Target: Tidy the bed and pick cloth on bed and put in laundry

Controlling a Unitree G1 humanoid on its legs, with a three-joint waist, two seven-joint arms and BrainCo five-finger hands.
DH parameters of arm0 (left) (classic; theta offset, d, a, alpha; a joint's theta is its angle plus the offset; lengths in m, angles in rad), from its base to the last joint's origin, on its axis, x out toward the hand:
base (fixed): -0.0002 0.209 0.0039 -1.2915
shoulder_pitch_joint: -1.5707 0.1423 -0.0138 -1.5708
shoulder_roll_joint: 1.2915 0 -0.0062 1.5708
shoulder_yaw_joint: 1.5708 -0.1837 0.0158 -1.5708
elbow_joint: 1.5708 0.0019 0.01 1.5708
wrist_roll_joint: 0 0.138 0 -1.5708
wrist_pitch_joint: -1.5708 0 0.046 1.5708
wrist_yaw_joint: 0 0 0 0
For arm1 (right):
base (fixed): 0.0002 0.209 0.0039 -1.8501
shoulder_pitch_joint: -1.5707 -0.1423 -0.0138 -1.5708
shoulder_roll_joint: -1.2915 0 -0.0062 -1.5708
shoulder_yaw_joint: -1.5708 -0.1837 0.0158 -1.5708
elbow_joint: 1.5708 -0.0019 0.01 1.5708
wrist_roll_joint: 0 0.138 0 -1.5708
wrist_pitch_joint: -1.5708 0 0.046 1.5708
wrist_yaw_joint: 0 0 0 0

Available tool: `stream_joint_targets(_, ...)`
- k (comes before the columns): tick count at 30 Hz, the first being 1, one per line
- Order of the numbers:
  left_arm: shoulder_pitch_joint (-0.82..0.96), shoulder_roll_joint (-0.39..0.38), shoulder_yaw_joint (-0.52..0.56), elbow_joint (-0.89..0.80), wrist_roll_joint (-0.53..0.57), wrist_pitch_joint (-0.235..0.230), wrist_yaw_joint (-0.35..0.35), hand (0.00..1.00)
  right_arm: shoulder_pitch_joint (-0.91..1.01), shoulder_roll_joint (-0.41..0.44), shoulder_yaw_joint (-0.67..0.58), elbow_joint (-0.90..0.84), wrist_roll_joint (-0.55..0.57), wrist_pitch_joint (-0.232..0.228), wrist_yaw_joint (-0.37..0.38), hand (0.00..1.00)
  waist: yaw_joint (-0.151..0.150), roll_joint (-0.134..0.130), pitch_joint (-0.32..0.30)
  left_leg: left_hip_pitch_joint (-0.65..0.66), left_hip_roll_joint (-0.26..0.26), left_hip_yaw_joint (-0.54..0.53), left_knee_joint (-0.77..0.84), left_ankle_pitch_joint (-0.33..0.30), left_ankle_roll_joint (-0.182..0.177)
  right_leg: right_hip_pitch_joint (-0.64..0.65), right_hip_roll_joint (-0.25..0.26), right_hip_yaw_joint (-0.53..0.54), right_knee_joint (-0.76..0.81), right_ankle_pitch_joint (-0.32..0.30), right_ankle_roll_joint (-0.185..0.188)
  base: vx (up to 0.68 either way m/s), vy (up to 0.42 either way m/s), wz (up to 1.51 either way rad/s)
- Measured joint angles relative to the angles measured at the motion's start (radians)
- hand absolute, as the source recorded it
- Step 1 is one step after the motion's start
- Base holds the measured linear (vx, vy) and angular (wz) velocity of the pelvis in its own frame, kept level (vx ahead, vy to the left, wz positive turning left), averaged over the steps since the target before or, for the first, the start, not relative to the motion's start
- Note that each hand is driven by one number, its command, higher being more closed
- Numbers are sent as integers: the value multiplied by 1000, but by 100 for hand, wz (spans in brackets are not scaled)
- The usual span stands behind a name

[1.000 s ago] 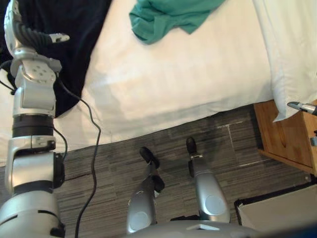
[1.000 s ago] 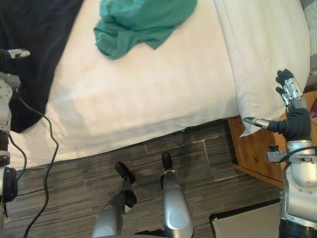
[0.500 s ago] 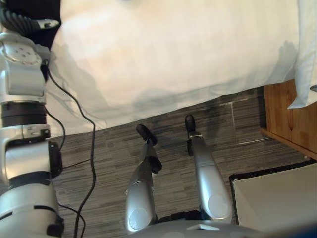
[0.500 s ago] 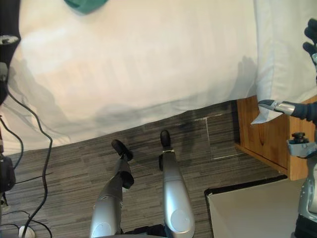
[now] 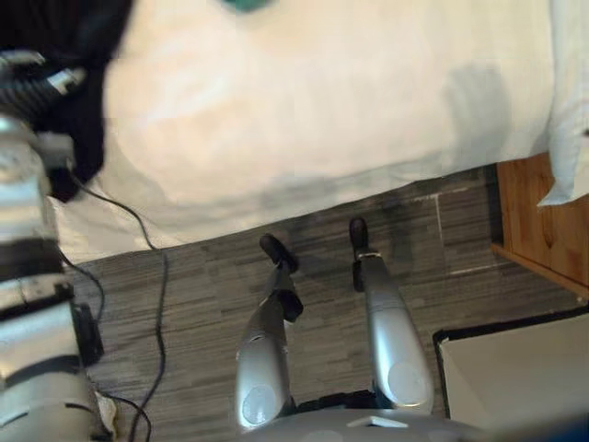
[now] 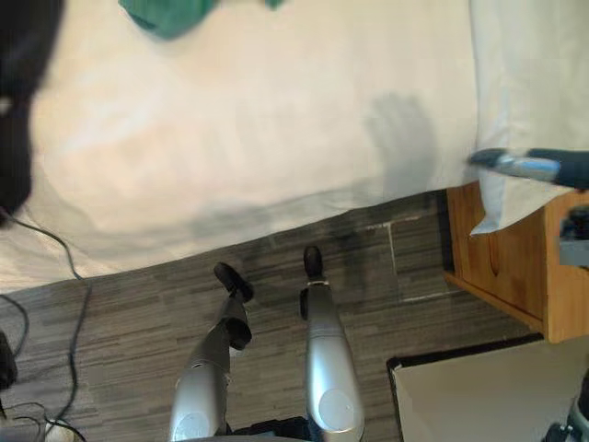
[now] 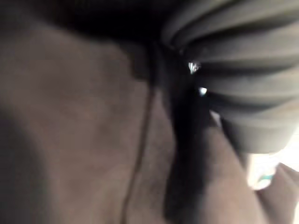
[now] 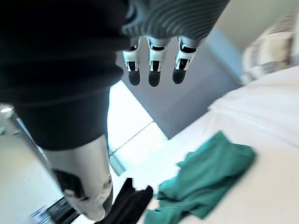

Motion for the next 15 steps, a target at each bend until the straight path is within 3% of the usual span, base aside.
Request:
stream_joint_targets(2,140,-107,2,-52,-132,-100,-108,100,-27,-4,99,-64,-61,49,-11,0,27,18,-14,20,-4,-19,2,-4,5,36,-10,-23,-1,-10,5,52,-45,24)
stream_joint_targets(4,238,-176,-9,-99,-211,-152,-206,100,-71,-2,188,-57,-110,122,-22,0,48,20,-15,31,-7,-31,14,-16,12,63,-22,-53,2,-26,-1,27,-43,29)
stream_joint_targets(5,301,-222,-30,-134,-265,-168,-272,100,-107,-1,248,-32,-154,176,-31,0,67,30,-22,36,-7,-51,16,-28,10,82,-29,-78,5,-36,-3,15,-37,29)
stream_joint_targets(6,304,-225,-31,-135,-267,-168,-274,100,-108,-1,251,-31,-156,178,-31,0,68,31,-22,36,-7,-52,16,-28,10,83,-30,-78,5,-36,-3,18,-29,53)
stream_joint_targets(7,390,-281,-89,-181,-297,-163,-348,100,-161,12,321,27,-209,243,-39,0,88,39,-37,36,-8,-88,18,-33,7,107,-37,-116,6,-45,0,21,-26,57)
stream_joint_targets(11,600,-360,-227,-182,-297,-17,-473,100,-296,24,444,287,-283,360,-92,0,134,22,-55,31,-6,-171,30,-34,4,179,-35,-189,-39,-43,1,34,-24,54)
stream_joint_targets(12,654,-389,-241,-182,-296,40,-515,100,-334,20,471,423,-324,404,-119,0,154,14,-59,27,-4,-207,34,-33,2,209,-28,-221,-66,-35,0,46,-17,56)
stream_joint_targets(15,741,-407,-239,-182,-284,123,-572,100,-468,11,495,721,-420,518,-187,0,243,4,-64,-18,11,-292,43,-20,-1,264,10,-291,-165,4,-8,53,2,62)
